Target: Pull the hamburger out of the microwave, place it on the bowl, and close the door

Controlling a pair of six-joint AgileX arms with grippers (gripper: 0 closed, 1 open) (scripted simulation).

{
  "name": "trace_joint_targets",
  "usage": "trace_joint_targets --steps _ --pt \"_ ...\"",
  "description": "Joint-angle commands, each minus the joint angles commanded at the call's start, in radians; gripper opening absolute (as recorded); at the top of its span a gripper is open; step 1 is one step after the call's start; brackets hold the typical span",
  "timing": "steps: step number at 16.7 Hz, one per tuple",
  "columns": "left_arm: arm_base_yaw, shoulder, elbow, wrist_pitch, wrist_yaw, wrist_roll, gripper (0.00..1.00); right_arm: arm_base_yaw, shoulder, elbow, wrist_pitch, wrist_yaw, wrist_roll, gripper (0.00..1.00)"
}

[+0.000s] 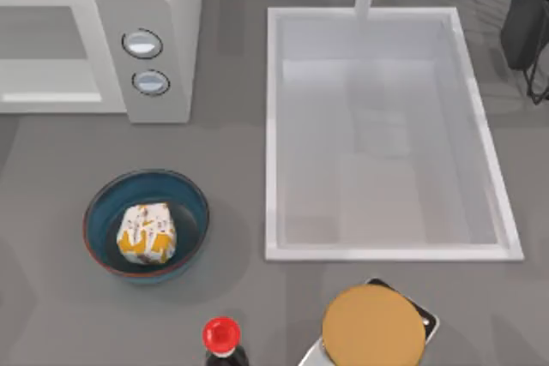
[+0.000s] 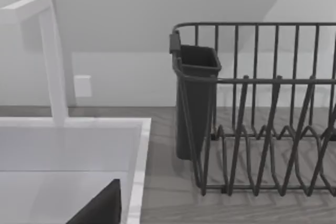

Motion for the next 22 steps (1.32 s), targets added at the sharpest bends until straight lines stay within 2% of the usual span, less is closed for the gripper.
trace_joint_targets --steps 4,11,14,19,22 --pt "0.086 0.141 0.124 -0.118 0.038 0.075 0.0 0.0 0.0 0.0 0.0 0.0 0.0 1.0" --pt "0.093 0.153 0.136 -0.132 0.04 0.085 0.0 0.0 0.0 0.0 0.0 0.0 0.0 1.0" --pt "0.094 0.177 0.083 -0.061 0.041 0.086 0.0 0.0 0.0 0.0 0.0 0.0 0.0 1.0" --pt "0.098 0.248 -0.069 0.177 0.044 0.09 0.0 0.0 0.0 0.0 0.0 0.0 0.0 1.0" --pt "0.1 0.273 -0.123 0.243 0.045 0.091 0.0 0.0 0.0 0.0 0.0 0.0 0.0 1.0"
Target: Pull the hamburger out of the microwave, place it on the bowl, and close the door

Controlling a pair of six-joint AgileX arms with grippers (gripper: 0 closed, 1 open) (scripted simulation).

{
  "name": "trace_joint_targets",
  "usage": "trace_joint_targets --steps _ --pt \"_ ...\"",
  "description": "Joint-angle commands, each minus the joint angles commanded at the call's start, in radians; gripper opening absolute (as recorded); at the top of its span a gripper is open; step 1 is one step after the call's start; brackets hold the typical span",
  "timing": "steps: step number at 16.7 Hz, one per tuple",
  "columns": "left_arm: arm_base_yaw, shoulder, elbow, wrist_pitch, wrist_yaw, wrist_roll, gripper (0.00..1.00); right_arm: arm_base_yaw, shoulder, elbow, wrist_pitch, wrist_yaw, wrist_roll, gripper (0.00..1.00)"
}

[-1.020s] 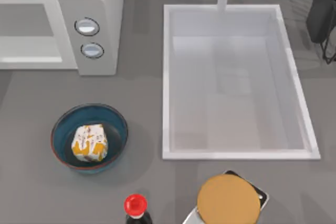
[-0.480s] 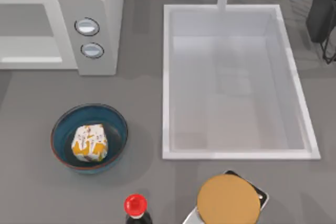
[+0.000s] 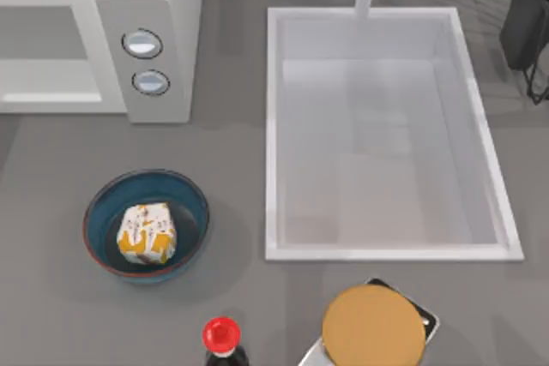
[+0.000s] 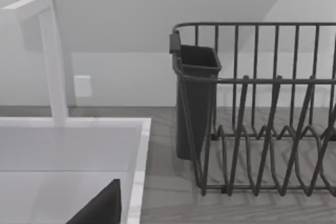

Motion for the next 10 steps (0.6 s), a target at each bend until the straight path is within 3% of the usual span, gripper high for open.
trace_joint_targets --steps 6,10 --pt "-0.013 -0.019 -0.017 0.008 -0.004 -0.01 0.0 0.0 0.0 0.0 0.0 0.0 0.0 1.0" --pt "-0.081 -0.139 -0.161 0.077 -0.036 -0.082 0.0 0.0 0.0 0.0 0.0 0.0 0.0 1.0"
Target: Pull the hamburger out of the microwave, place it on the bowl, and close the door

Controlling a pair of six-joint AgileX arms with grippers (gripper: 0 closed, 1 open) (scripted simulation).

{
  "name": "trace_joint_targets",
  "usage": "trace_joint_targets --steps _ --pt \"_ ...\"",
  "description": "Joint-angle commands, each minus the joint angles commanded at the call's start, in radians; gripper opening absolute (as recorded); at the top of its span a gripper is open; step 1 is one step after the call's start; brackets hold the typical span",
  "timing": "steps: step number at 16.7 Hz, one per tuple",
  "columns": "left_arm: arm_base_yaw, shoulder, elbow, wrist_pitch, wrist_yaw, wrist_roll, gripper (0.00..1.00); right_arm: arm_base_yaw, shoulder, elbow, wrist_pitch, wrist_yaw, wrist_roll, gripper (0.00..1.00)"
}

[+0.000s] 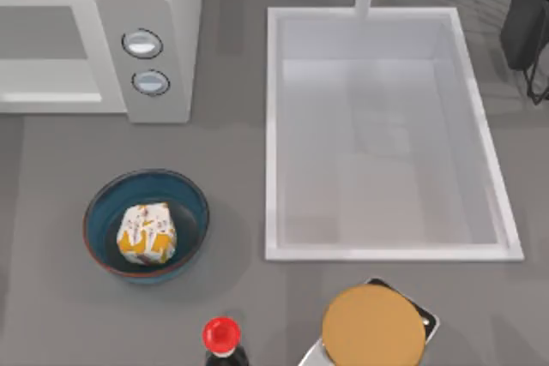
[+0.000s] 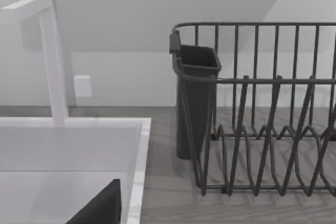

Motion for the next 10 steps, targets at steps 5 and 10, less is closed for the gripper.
trace_joint_targets --steps 5,10 --pt "-0.087 -0.159 -0.207 0.098 -0.043 -0.098 0.0 0.0 0.0 0.0 0.0 0.0 0.0 1.0" --pt "-0.088 -0.171 -0.226 0.106 -0.044 -0.108 0.0 0.0 0.0 0.0 0.0 0.0 0.0 1.0"
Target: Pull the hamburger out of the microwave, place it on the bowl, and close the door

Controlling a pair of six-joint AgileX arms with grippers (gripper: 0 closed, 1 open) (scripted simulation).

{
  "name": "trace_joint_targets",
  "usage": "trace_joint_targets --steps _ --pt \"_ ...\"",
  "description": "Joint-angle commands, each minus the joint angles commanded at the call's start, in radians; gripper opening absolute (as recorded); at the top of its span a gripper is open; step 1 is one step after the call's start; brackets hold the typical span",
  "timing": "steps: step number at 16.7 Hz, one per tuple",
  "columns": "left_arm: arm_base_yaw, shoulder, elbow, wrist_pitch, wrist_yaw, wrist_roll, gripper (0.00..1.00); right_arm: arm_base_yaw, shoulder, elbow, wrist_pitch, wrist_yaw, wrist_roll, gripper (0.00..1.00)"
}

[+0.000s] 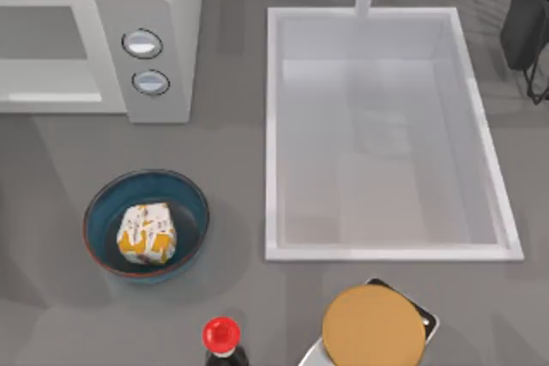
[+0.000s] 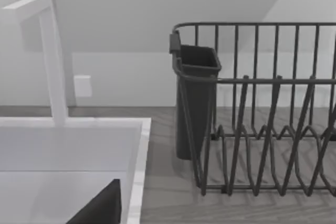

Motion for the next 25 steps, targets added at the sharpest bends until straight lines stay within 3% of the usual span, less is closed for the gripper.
trace_joint_targets --steps 7,14,21,25 --pt "-0.139 -0.138 -0.105 0.078 -0.044 -0.094 0.0 0.0 0.0 0.0 0.0 0.0 0.0 1.0" --pt "-0.302 -0.308 -0.272 0.109 -0.17 -0.276 0.0 0.0 0.0 0.0 0.0 0.0 0.0 1.0" --pt "-0.308 -0.317 -0.251 0.112 -0.21 -0.291 0.0 0.0 0.0 0.0 0.0 0.0 0.0 1.0" --pt "-0.432 -0.366 -0.28 0.113 -0.296 -0.383 0.0 0.0 0.0 0.0 0.0 0.0 0.0 1.0"
